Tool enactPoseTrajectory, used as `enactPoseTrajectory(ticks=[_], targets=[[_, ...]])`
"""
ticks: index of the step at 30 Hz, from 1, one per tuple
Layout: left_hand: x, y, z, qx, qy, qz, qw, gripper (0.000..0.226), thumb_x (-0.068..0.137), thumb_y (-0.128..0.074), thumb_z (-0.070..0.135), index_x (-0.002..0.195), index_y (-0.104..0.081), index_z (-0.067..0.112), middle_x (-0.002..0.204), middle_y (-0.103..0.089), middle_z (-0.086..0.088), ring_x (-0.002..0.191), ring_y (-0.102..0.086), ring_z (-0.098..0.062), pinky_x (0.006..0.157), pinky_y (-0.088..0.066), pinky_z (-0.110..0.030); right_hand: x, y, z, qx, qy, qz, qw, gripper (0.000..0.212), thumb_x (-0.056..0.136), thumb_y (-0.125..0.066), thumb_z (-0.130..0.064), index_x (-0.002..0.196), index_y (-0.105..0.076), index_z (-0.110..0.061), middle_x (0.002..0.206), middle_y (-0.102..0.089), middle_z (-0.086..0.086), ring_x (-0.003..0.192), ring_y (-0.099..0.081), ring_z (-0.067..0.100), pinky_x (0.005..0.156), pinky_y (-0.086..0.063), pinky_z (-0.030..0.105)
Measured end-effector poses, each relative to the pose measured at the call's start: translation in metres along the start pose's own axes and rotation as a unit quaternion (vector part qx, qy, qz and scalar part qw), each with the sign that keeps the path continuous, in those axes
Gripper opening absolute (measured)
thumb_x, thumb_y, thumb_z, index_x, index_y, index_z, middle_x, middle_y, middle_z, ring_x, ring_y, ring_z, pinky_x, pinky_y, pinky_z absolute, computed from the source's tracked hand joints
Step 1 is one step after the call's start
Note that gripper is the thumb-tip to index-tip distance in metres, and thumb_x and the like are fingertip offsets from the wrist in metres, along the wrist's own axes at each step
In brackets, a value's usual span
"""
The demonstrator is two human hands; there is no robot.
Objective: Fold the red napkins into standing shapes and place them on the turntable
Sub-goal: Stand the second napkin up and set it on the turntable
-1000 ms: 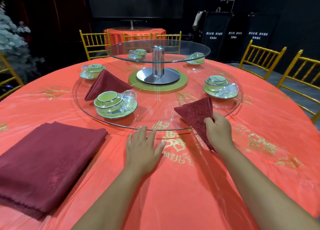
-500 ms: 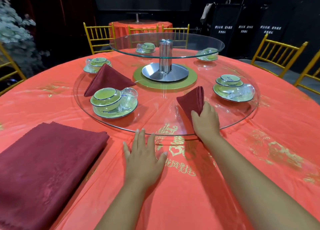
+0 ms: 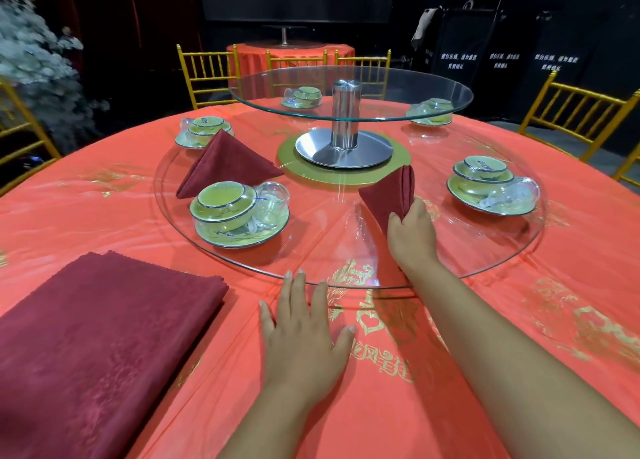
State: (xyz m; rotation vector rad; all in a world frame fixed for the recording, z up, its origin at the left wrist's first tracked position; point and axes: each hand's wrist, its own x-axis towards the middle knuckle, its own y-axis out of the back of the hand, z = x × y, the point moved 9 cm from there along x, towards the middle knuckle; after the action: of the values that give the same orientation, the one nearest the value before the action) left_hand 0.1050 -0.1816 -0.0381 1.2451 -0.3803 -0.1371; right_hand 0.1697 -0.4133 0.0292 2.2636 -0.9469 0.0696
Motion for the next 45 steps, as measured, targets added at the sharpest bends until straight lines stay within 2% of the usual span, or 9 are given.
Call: enactPoseTrajectory(ticks=[3,7,12,17,25,31,37,42,45], targets=[[0.000,0.000,0.000,-0.001,0.001,-0.003,1.000,0.073,0.084,-0.026,0.067,0.146,-0.016,0.030,0.160,0.006,0.000,0.142,0.025,-0.014,0.115,0.006,-0.053,0.002,-0.002,0.000,-0.006,-0.004,0.001,1.000,0.049,0.091,-0.049,-0.013,0.136,-0.036,0.002,0.131,-0.048,0.022,0.119,-0.046,0.036,0.095,-0.038,0.039],[0.001,0.000,0.000,-0.001,0.003,-0.004,1.000,0.074,0.083,-0.026,0.068,0.146,-0.015,0.031,0.159,0.006,0.001,0.142,0.024,-0.014,0.114,0.006,-0.053,0.000,-0.003,0.001,-0.045,0.010,-0.014,0.999,0.059,0.089,-0.054,-0.019,0.140,-0.031,0.001,0.133,-0.047,0.021,0.120,-0.045,0.037,0.097,-0.039,0.040],[0.001,0.000,0.000,0.002,0.002,-0.001,1.000,0.073,0.084,-0.026,0.068,0.146,-0.014,0.031,0.159,0.005,0.000,0.142,0.025,-0.014,0.114,0.006,-0.053,-0.001,-0.001,0.006,-0.031,0.019,-0.004,0.999,0.047,0.092,-0.048,-0.007,0.137,-0.035,-0.001,0.117,-0.059,0.023,0.103,-0.056,0.039,0.068,-0.030,0.028],[0.001,-0.001,0.000,0.002,0.002,-0.005,1.000,0.074,0.083,-0.024,0.068,0.146,-0.012,0.032,0.159,0.007,0.001,0.140,0.028,-0.014,0.114,0.008,-0.052,0.003,0.016,0.013,0.016,-0.001,0.059,0.998,0.033,0.092,-0.043,-0.002,0.125,-0.047,-0.001,0.109,-0.061,0.023,0.097,-0.056,0.038,0.060,-0.020,0.027],[0.002,-0.001,-0.001,-0.004,0.002,-0.003,1.000,0.074,0.082,-0.024,0.069,0.145,-0.013,0.032,0.159,0.006,0.002,0.141,0.026,-0.013,0.114,0.008,-0.053,0.002,0.001,0.014,-0.053,0.014,-0.025,0.998,0.047,0.093,-0.048,-0.010,0.136,-0.030,0.001,0.117,-0.057,0.028,0.099,-0.055,0.043,0.066,-0.030,0.032],[0.003,-0.002,-0.001,-0.007,0.003,-0.002,1.000,0.075,0.081,-0.021,0.070,0.145,-0.015,0.033,0.159,0.004,0.002,0.142,0.025,-0.013,0.114,0.007,-0.053,0.001,-0.005,0.014,-0.105,0.024,-0.061,0.992,0.074,0.096,-0.048,-0.020,0.149,-0.001,0.000,0.140,-0.040,0.028,0.122,-0.045,0.042,0.091,-0.039,0.038],[0.003,-0.003,-0.002,-0.006,0.006,-0.002,1.000,0.075,0.078,-0.018,0.071,0.143,-0.014,0.034,0.158,0.004,0.001,0.141,0.026,-0.013,0.114,0.007,-0.053,0.000,-0.005,0.014,-0.116,0.033,-0.073,0.990,0.082,0.095,-0.050,-0.030,0.149,0.004,0.000,0.145,-0.033,0.028,0.130,-0.037,0.040,0.101,-0.034,0.040],[0.003,-0.004,-0.002,-0.002,0.003,-0.008,1.000,0.076,0.080,-0.019,0.071,0.145,-0.011,0.033,0.158,0.007,0.002,0.140,0.028,-0.013,0.114,0.008,-0.053,0.004,-0.010,0.012,-0.070,0.017,-0.089,0.993,0.079,0.096,-0.050,-0.025,0.149,0.005,-0.003,0.151,-0.025,0.024,0.136,-0.032,0.038,0.105,-0.031,0.037],[0.003,-0.004,-0.001,-0.002,0.002,-0.010,1.000,0.076,0.080,-0.019,0.071,0.145,-0.012,0.032,0.159,0.008,0.001,0.140,0.028,-0.014,0.114,0.008,-0.054,0.006,-0.015,0.008,-0.048,-0.005,-0.082,0.995,0.076,0.097,-0.047,-0.020,0.150,0.004,-0.004,0.148,-0.032,0.025,0.130,-0.039,0.039,0.100,-0.035,0.037]])
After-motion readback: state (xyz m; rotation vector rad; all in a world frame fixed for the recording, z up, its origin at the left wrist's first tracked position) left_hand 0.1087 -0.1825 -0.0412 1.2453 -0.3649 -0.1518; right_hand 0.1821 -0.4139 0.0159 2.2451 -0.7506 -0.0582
